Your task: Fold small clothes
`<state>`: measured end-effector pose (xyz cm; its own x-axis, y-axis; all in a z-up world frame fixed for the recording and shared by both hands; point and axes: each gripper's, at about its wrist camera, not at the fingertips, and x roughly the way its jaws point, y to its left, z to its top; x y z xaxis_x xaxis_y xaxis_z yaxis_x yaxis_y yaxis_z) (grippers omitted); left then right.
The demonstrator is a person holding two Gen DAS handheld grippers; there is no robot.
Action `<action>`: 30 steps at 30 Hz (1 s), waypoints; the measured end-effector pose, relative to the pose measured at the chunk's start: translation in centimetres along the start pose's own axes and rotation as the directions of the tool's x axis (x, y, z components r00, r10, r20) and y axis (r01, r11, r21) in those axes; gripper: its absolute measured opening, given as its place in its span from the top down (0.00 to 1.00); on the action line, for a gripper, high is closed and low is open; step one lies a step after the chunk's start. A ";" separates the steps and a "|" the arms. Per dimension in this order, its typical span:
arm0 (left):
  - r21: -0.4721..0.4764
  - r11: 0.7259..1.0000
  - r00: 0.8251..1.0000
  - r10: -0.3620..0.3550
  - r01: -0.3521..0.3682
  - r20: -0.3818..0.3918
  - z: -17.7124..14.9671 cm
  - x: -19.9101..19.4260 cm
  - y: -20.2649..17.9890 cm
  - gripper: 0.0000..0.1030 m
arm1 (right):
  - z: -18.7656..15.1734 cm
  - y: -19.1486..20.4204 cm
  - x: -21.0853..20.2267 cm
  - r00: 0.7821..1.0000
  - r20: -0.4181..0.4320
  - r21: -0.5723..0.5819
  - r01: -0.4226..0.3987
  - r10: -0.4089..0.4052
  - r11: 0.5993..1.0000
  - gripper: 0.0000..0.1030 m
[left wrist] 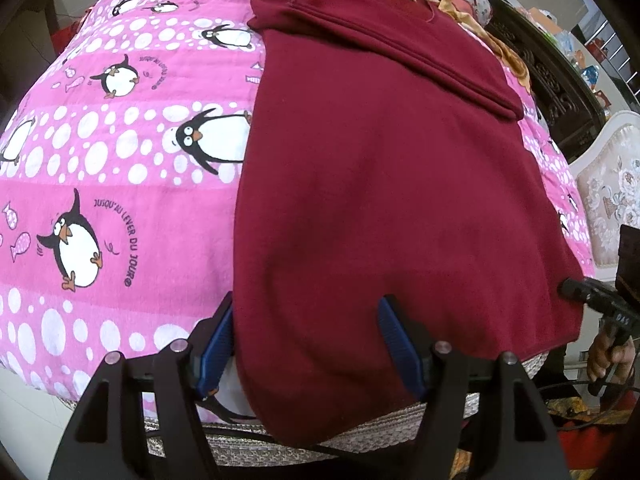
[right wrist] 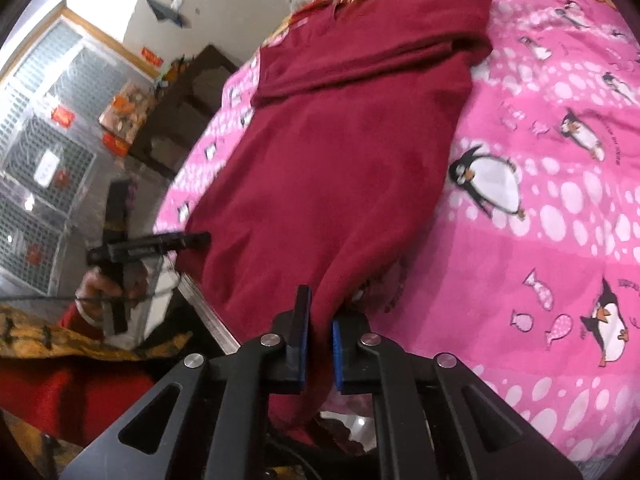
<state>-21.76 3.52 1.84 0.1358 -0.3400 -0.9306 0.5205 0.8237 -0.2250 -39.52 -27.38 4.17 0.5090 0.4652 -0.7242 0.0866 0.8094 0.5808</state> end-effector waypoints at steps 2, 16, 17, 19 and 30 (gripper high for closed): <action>0.002 1.000 1.000 0.003 -0.003 0.001 0.1 0.1 0.0 0.29 | -0.4 -0.4 0.6 1.000 -0.014 0.010 0.012 -0.012 1.000 0.72; 0.036 0.999 0.999 0.034 -0.034 -0.009 0.6 0.3 -1.3 0.68 | -0.6 -0.8 0.4 0.999 0.006 0.021 -0.036 0.036 0.999 0.74; 0.006 1.000 1.000 -0.013 0.013 -0.014 0.9 -0.2 -0.8 0.78 | -0.3 -0.5 0.1 0.999 0.019 0.013 -0.043 0.043 0.999 0.77; -0.048 0.994 0.995 -0.096 0.096 0.002 1.6 -1.2 0.2 0.85 | 0.4 -0.2 -0.6 0.996 0.051 0.003 -0.075 0.075 0.997 0.79; -0.033 0.977 0.953 -0.195 0.208 0.231 9.4 -6.4 1.2 0.86 | 7.2 1.2 -4.0 0.952 0.288 -0.044 -0.094 0.103 0.995 0.79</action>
<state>-14.07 2.35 10.22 0.2225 -0.5899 -0.7762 0.5094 0.7492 -0.4233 -35.27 -30.87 10.50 0.7402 0.4228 -0.5229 0.0003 0.7774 0.6291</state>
